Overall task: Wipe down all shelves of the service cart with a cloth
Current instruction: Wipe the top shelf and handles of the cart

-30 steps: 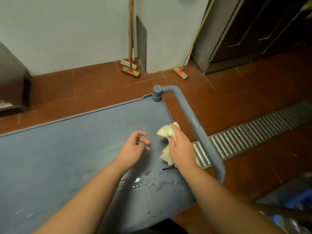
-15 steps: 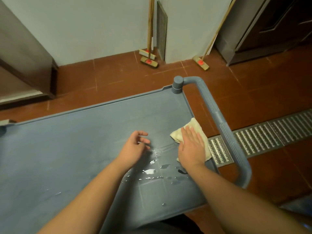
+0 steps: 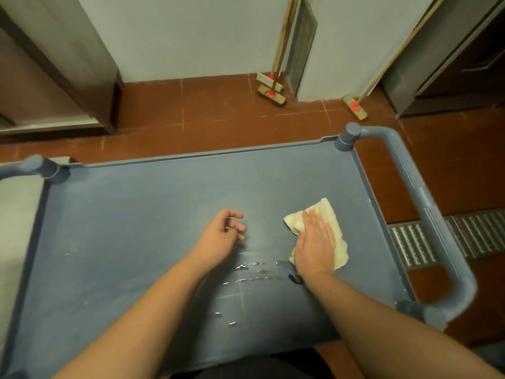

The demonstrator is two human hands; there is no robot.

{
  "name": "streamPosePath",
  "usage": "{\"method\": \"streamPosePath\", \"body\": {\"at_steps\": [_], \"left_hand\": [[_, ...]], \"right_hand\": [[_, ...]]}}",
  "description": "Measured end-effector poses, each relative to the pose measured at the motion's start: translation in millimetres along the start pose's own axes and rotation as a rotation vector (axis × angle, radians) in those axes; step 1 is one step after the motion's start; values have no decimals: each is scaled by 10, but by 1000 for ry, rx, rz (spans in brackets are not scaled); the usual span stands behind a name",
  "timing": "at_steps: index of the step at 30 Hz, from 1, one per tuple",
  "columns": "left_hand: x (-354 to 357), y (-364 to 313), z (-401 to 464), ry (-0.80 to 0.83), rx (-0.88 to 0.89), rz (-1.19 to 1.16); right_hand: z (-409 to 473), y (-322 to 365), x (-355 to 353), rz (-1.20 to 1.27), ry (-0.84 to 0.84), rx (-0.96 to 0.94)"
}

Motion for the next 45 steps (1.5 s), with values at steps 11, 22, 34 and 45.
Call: {"method": "streamPosePath", "body": {"at_steps": [11, 22, 34, 45], "left_hand": [[-1774, 705, -558, -176, -49, -133], [-3417, 1550, -1702, -489, -145, -266], [-3650, 1709, -2270, -581, -122, -384], [-3255, 1033, -1752, -468, -44, -222]], "right_hand": [[-741, 1940, 568, 2, -20, -159], [-1644, 3918, 1602, 183, 121, -480], [-2396, 4911, 1999, 800, 490, -422], [-1802, 4001, 1116, 1123, 354, -364]]}}
Point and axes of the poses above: each hand's wrist, its own z-axis towards the middle knuckle, its own x-axis out of the palm, y = z × x, the point moved 10 cm from there along z, towards the middle knuckle
